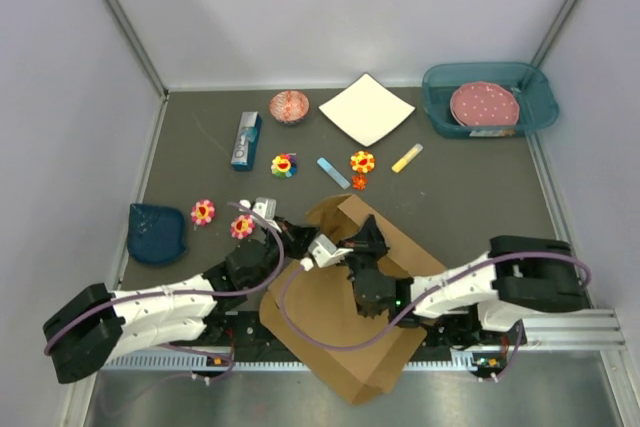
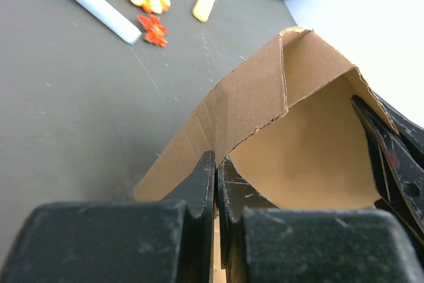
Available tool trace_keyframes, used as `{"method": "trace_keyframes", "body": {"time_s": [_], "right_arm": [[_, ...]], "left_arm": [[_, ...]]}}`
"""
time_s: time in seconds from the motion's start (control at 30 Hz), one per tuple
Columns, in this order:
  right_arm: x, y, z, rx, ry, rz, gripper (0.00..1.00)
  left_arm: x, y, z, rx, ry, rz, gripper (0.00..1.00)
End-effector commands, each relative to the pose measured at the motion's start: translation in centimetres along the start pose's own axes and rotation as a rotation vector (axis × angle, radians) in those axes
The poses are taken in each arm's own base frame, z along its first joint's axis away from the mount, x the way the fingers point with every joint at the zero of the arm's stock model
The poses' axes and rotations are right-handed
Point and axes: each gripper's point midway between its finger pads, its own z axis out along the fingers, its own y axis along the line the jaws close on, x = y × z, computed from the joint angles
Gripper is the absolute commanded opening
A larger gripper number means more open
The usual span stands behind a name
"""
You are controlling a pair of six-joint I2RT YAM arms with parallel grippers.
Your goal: Fold the paper box
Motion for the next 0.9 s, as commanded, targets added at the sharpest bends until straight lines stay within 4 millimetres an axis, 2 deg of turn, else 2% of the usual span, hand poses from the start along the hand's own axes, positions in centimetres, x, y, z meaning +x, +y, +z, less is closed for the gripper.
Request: {"method": "trace_keyframes", "body": {"time_s": [0.0,0.13,0.2,0.3,0.4,0.43,0.47,0.53,0.57,0.6,0.63,0.67,0.87], "right_arm": [[-3.7,0.8,1.7,0.040,-0.202,0.134,0.00],[-4.6,1.2,3.3,0.070,-0.202,0.111,0.00],[-4.7,1.4,3.7,0.073,-0.197,0.122,0.00],[-4.5,1.8,3.8,0.073,-0.178,0.111,0.00],[-4.1,2.5,3.3,0.041,-0.175,0.090,0.00],[-4.2,2.0,3.1,0.031,-0.177,0.112,0.00],[-3.7,3.2,2.9,-0.021,-0.167,0.030,0.00],[-3.8,4.2,2.4,-0.102,-0.179,0.094,0.00],[-2.9,4.4,2.0,-0.172,-0.158,0.017,0.00],[-3.6,5.0,1.7,-0.234,-0.172,0.125,0.00],[-3.6,5.0,1.4,-0.264,-0.172,0.130,0.00],[-3.8,4.0,1.2,-0.265,-0.183,0.165,0.00],[-3.7,3.9,0.8,-0.316,-0.190,0.127,0.00]], "left_arm": [[-5.0,-1.7,0.3,0.019,-0.192,0.052,0.00],[-6.9,-2.9,0.9,0.022,-0.238,0.122,0.00],[-6.9,-2.5,1.2,0.001,-0.239,0.147,0.00],[-6.0,-1.6,1.2,-0.021,-0.213,0.141,0.00],[-4.3,-0.3,0.7,-0.042,-0.171,0.099,0.00],[-3.3,0.7,0.3,-0.056,-0.148,0.094,0.00],[-3.0,1.0,0.1,-0.057,-0.144,0.084,0.00],[-1.7,2.5,-0.4,-0.079,-0.124,0.070,0.00],[-1.5,2.8,-0.6,-0.085,-0.124,0.064,0.00],[-1.4,3.0,-0.8,-0.088,-0.129,0.051,0.00],[-1.1,3.4,-1.1,-0.094,-0.125,0.049,0.00],[-1.1,3.4,-1.1,-0.092,-0.128,0.044,0.00],[-0.6,2.3,-0.9,-0.043,-0.095,0.027,0.00]]}}
